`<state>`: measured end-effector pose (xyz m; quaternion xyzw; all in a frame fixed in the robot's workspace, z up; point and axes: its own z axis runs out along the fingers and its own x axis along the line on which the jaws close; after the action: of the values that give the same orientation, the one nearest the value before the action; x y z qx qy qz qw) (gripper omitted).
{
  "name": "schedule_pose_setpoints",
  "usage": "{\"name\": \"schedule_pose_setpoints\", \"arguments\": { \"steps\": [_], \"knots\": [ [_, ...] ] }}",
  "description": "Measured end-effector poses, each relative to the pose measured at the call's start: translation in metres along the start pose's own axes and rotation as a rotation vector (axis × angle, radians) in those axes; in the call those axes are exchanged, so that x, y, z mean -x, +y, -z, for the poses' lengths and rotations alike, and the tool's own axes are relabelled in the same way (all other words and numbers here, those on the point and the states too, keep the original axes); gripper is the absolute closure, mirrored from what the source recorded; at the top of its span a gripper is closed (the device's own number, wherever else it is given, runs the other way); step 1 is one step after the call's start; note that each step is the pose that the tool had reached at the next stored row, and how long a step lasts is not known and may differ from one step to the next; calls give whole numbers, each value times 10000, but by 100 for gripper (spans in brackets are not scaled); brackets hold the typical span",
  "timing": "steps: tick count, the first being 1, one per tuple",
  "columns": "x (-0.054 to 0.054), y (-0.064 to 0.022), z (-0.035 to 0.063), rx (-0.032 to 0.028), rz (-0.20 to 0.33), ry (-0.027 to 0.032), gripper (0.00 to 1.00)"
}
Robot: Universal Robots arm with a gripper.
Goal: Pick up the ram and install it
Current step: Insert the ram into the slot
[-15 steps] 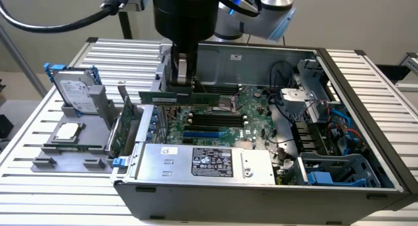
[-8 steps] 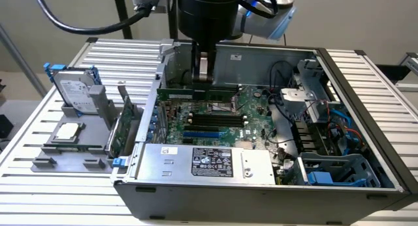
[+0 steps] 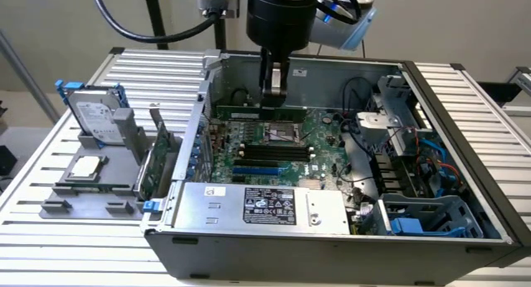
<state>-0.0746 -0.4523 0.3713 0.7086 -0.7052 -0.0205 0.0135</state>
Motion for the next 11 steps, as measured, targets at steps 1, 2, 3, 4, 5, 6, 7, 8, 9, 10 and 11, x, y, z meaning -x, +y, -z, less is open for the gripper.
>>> {"name": "schedule_pose_setpoints", "arguments": {
  "steps": [1,2,3,4,5,6,7,8,9,10,11],
  "knots": [
    [40,-21,-17,0,0,1,100],
    [81,-42,-35,0,1,0,100],
    [123,-63,-53,0,1,0,100],
    [164,-84,-71,-1,1,0,100],
    [206,-105,-89,-1,1,-1,100],
    [248,-127,-107,-1,2,-1,100],
    [288,-147,-124,-1,2,0,100],
    [328,-167,-142,-1,2,0,100],
    [367,-186,-158,0,1,0,100],
    [412,-208,-178,0,1,0,100],
    [452,-227,-195,-1,1,0,100]
  ]
}}
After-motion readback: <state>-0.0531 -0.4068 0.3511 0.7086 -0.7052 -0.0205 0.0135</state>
